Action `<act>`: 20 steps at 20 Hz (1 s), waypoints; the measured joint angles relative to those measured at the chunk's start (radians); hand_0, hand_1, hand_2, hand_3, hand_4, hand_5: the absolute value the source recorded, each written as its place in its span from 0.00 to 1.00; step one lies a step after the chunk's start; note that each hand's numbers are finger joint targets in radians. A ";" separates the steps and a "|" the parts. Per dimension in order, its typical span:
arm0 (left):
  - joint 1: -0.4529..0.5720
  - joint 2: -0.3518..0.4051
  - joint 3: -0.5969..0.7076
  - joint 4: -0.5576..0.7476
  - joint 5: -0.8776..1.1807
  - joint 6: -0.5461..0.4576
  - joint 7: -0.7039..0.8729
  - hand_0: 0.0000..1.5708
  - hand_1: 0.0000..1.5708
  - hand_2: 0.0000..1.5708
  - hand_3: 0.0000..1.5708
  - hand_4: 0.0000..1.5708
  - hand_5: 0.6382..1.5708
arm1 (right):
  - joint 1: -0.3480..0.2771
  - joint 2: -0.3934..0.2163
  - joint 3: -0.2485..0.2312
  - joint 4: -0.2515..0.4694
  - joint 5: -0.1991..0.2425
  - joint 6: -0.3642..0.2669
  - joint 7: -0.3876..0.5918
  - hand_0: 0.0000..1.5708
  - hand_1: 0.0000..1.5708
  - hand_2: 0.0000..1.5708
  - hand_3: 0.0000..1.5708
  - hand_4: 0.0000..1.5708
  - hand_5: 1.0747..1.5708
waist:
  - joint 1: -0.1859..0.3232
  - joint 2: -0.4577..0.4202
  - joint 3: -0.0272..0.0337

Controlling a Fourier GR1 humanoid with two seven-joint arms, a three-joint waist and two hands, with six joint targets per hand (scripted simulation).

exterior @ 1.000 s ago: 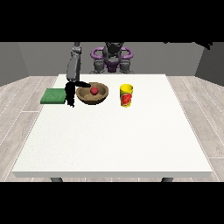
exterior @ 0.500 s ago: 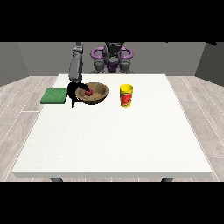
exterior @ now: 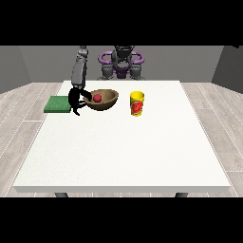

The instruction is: Pick the cup and pour the ball into the bowl, then pick the bowl and place it on the pad

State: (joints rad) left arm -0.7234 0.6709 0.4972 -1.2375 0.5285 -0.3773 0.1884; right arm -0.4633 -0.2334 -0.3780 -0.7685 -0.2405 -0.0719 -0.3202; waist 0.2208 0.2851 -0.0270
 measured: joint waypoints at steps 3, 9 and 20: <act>0.024 0.015 0.013 0.051 -0.013 -0.005 -0.014 0.00 0.00 0.00 0.00 0.46 1.00 | -0.029 -0.027 0.032 0.002 0.024 -0.028 0.131 1.00 1.00 1.00 1.00 0.66 0.93 | -0.026 -0.038 0.0128; 0.090 0.060 0.055 0.175 -0.027 -0.043 -0.065 0.00 0.00 0.00 0.00 0.45 1.00 | -0.093 -0.095 0.073 -0.028 0.031 -0.014 0.362 1.00 1.00 1.00 1.00 0.63 0.96 | -0.104 -0.110 0.0230; 0.130 0.112 0.096 0.225 -0.034 -0.072 -0.181 0.00 0.00 0.00 0.00 0.45 0.99 | -0.157 -0.305 0.050 0.014 0.056 0.094 0.371 1.00 1.00 1.00 0.91 0.63 1.00 | -0.143 -0.022 0.0268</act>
State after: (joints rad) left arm -0.5935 0.7831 0.5933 -1.0124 0.4946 -0.4489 0.0078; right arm -0.6204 -0.5383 -0.3283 -0.7545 -0.1847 0.0218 0.0508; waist 0.0781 0.2630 -0.0002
